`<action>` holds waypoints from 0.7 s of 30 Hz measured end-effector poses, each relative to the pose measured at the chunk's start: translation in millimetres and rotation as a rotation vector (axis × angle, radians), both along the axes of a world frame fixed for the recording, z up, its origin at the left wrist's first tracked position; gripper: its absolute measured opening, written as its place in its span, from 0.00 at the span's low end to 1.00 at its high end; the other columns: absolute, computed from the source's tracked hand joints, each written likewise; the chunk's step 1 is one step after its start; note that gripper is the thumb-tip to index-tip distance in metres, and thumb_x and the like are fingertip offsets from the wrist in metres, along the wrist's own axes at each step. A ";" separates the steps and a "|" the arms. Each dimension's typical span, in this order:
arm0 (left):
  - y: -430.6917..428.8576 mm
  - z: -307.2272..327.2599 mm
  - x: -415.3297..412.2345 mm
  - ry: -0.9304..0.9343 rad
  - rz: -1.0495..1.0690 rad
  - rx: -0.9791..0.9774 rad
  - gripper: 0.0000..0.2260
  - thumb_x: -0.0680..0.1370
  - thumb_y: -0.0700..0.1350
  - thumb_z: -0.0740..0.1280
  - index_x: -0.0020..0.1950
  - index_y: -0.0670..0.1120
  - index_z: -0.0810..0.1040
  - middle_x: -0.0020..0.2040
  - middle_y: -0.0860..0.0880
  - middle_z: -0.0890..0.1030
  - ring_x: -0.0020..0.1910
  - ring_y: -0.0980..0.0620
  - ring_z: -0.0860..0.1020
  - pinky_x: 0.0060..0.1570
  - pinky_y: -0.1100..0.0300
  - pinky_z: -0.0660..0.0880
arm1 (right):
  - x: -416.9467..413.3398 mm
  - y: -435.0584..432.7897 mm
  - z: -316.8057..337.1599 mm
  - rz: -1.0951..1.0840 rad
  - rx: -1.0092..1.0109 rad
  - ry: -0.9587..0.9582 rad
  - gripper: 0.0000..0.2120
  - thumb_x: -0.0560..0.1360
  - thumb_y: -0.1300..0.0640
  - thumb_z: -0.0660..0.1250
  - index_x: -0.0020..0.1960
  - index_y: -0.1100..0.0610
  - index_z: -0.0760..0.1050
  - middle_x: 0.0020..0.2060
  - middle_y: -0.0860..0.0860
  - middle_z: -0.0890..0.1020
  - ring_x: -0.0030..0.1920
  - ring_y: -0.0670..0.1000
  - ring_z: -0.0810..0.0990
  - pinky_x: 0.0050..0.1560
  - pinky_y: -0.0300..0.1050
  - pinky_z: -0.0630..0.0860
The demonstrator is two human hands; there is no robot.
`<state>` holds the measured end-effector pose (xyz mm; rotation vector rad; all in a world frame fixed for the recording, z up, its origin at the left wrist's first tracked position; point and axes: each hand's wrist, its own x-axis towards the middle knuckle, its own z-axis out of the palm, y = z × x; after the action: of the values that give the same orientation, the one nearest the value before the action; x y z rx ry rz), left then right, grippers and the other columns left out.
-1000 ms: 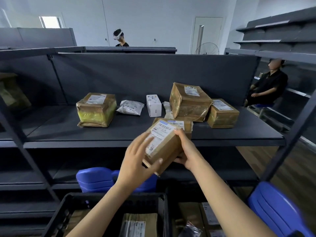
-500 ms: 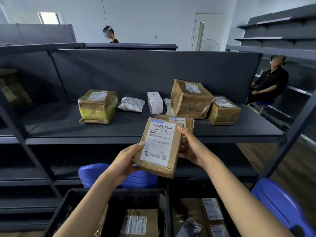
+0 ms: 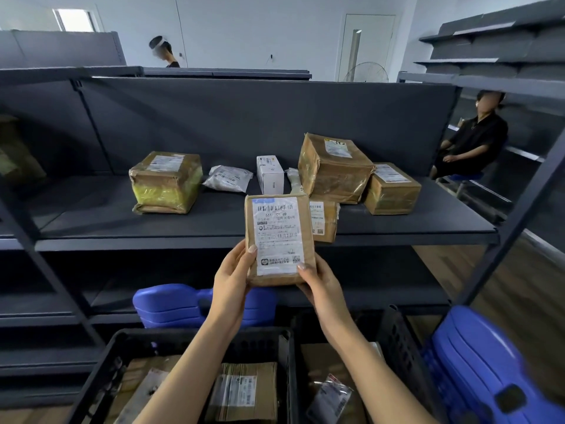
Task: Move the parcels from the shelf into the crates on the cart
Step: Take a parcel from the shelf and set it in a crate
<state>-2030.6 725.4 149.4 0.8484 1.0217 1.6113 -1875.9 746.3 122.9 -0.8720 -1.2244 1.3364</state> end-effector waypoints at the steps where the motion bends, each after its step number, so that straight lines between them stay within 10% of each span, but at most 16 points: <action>1: -1.1 -1.2 1.4 0.027 0.003 0.013 0.15 0.79 0.44 0.64 0.65 0.44 0.77 0.57 0.46 0.83 0.50 0.56 0.82 0.44 0.64 0.78 | 1.0 -1.3 -1.4 -0.016 0.006 0.017 0.24 0.70 0.49 0.68 0.65 0.53 0.74 0.56 0.49 0.83 0.59 0.49 0.80 0.59 0.44 0.76; 7: -10.6 -11.1 4.3 0.112 -0.060 0.064 0.23 0.74 0.50 0.67 0.68 0.46 0.75 0.59 0.49 0.83 0.58 0.52 0.81 0.52 0.61 0.79 | 10.3 -8.6 -12.0 -0.023 -0.010 -0.020 0.22 0.72 0.50 0.68 0.65 0.51 0.73 0.57 0.48 0.82 0.60 0.48 0.80 0.64 0.49 0.73; 13: -21.4 -22.3 7.7 0.108 -0.013 0.043 0.24 0.72 0.53 0.69 0.67 0.47 0.76 0.58 0.49 0.83 0.56 0.52 0.82 0.48 0.62 0.80 | 15.9 -14.3 -14.4 -0.006 0.022 -0.100 0.29 0.71 0.44 0.68 0.70 0.52 0.70 0.55 0.40 0.82 0.56 0.38 0.79 0.51 0.28 0.74; 21: -45.5 -35.7 0.7 0.182 -0.015 -0.023 0.27 0.69 0.56 0.72 0.65 0.47 0.75 0.58 0.50 0.83 0.56 0.53 0.82 0.49 0.65 0.79 | 13.5 -30.3 -25.8 0.014 -0.014 -0.114 0.24 0.73 0.48 0.68 0.68 0.49 0.70 0.57 0.40 0.80 0.54 0.34 0.79 0.48 0.25 0.73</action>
<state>-2029.9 679.9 113.6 0.9987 1.1558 1.5280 -1862.5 716.0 97.1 -0.9618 -1.3122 1.3233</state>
